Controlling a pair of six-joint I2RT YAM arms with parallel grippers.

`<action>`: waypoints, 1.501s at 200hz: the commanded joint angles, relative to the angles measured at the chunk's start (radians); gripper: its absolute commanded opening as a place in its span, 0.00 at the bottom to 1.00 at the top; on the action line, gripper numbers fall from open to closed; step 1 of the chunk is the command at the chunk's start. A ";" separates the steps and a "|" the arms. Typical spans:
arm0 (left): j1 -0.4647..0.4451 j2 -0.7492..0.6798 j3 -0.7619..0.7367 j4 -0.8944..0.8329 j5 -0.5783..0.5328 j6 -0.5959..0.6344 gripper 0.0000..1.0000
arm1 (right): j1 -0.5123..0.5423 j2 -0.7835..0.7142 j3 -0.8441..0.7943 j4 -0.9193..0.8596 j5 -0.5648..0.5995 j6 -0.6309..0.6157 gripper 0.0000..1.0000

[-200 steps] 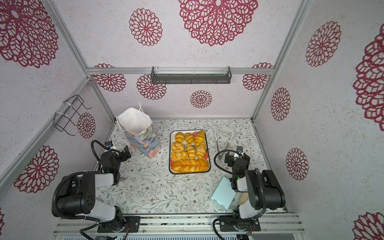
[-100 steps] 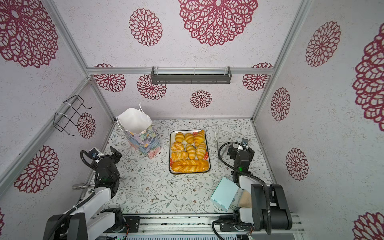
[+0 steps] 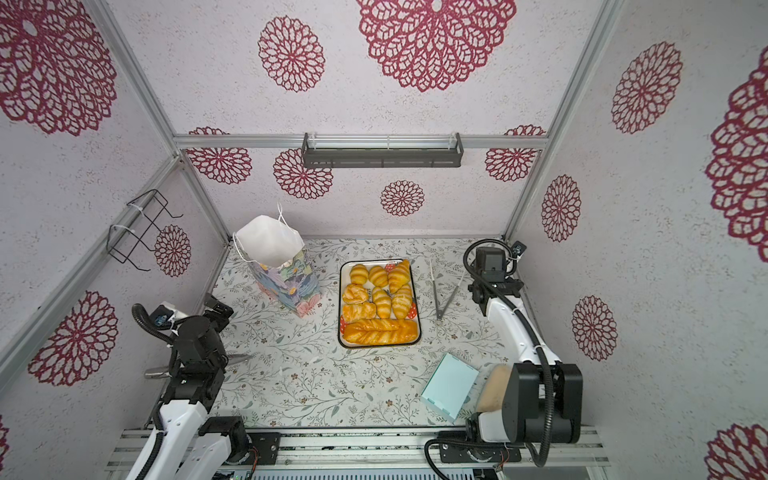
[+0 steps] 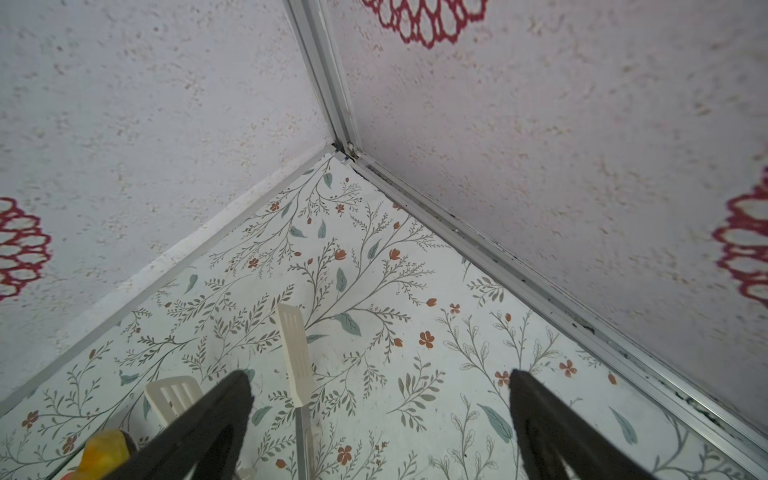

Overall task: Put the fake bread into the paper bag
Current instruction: 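Raise the left gripper toward the bag handle while the right gripper moves toward the tongs, then close the left gripper on the white bag handle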

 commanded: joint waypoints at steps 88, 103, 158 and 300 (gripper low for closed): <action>-0.040 0.127 0.513 -0.477 0.398 -0.027 0.98 | 0.053 -0.193 -0.065 -0.170 -0.201 -0.140 0.99; -0.040 0.183 0.575 -0.506 0.443 -0.032 0.98 | 0.072 -0.205 -0.073 -0.169 -0.219 -0.160 0.99; -0.037 0.364 0.791 -0.615 0.510 -0.002 0.98 | 0.118 -0.217 -0.073 -0.192 -0.254 -0.190 0.99; -0.011 0.603 0.917 -0.661 0.705 0.064 0.75 | 0.177 -0.251 -0.119 -0.212 -0.299 -0.184 0.99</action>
